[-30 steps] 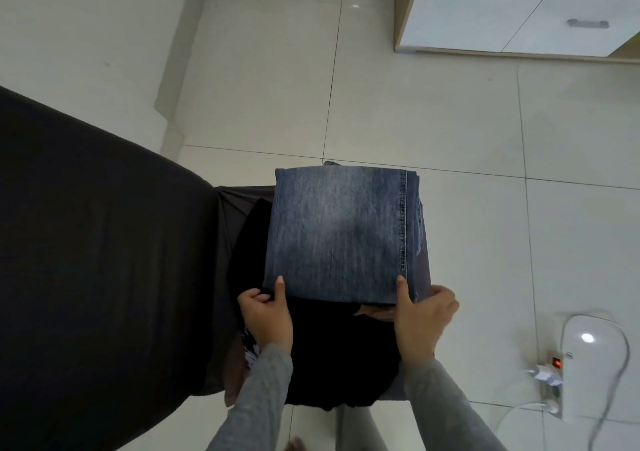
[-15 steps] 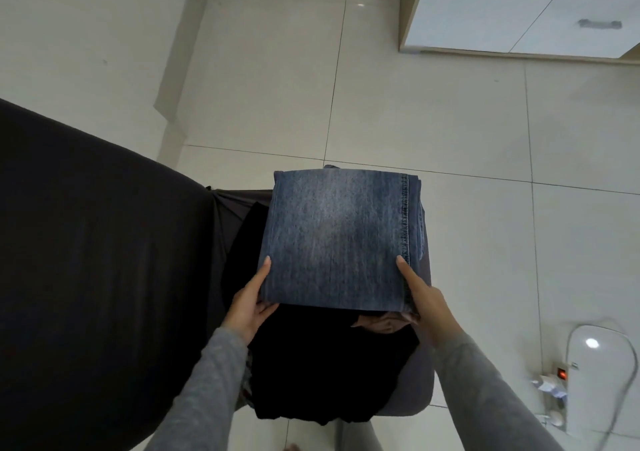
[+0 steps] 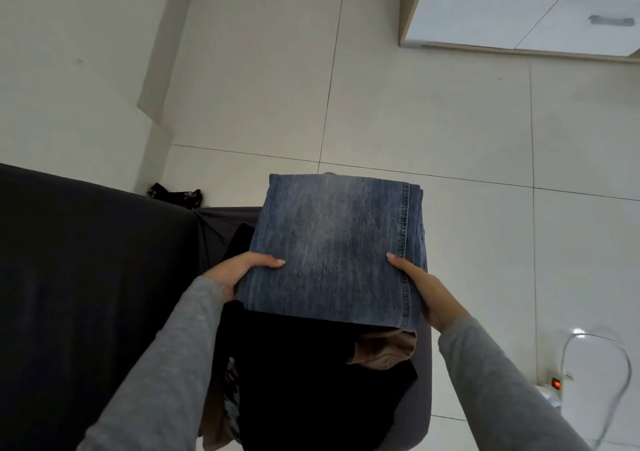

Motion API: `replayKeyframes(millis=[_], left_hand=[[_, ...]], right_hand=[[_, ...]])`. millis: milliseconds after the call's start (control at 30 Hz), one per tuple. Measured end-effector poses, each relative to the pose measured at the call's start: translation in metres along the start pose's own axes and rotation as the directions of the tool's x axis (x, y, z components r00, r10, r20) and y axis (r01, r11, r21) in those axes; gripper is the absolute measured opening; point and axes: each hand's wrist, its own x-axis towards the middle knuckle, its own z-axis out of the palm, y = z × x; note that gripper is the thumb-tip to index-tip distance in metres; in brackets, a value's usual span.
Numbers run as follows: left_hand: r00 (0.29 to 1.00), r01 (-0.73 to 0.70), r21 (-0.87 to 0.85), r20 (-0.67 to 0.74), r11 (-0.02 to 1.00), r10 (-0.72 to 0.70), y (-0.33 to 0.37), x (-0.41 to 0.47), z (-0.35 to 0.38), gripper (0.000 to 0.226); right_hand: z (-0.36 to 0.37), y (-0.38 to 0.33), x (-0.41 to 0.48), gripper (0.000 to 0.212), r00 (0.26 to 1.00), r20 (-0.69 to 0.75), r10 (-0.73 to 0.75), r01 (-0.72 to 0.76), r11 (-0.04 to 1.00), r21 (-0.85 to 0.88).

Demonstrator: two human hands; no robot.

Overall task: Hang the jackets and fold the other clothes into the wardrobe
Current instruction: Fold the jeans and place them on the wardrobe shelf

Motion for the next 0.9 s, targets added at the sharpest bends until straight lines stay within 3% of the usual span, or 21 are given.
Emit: replayKeyframes(millis=[100,167,267,400,533,600,733,900], left_hand=[[0.998,0.046,0.025,0.044,0.999,-0.047,0.016,-0.001,0.008,0.043],[0.999,0.015,-0.026,0.032,1.000,-0.014,0.017,-0.001,0.013,0.044],[0.995,-0.095,-0.086,-0.026,0.992,0.093,0.007,-0.002,0.016,0.059],[0.980,-0.198,-0.115,-0.040,0.974,0.194,-0.006,-0.021,0.025,0.040],[0.957,-0.289,-0.170,-0.041,0.942,0.286,-0.008,-0.063,0.033,0.059],[0.938,-0.344,-0.191,-0.035,0.919,0.344,-0.002,-0.090,0.038,0.055],[0.900,-0.417,-0.312,-0.007,0.854,0.437,0.023,-0.164,0.048,0.040],[0.769,-0.579,-0.313,0.098,0.753,0.632,0.045,-0.280,0.078,0.029]], right_hand=[[-0.006,-0.016,-0.002,0.043,0.996,0.090,0.025,-0.035,0.993,0.115],[-0.004,-0.025,-0.003,0.035,0.997,0.082,0.015,-0.026,0.991,0.134],[0.002,-0.028,-0.005,0.041,0.998,0.039,-0.042,0.036,0.991,0.127],[0.005,-0.027,-0.024,0.046,0.990,-0.022,-0.141,0.142,0.981,0.133],[0.007,-0.030,-0.067,0.043,0.968,-0.063,-0.244,0.251,0.951,0.178],[0.006,-0.036,-0.094,0.044,0.950,-0.081,-0.302,0.312,0.926,0.212],[0.002,-0.053,-0.169,0.044,0.871,-0.059,-0.488,0.487,0.837,0.250],[-0.009,-0.067,-0.288,0.048,0.751,-0.069,-0.656,0.641,0.700,0.315]])
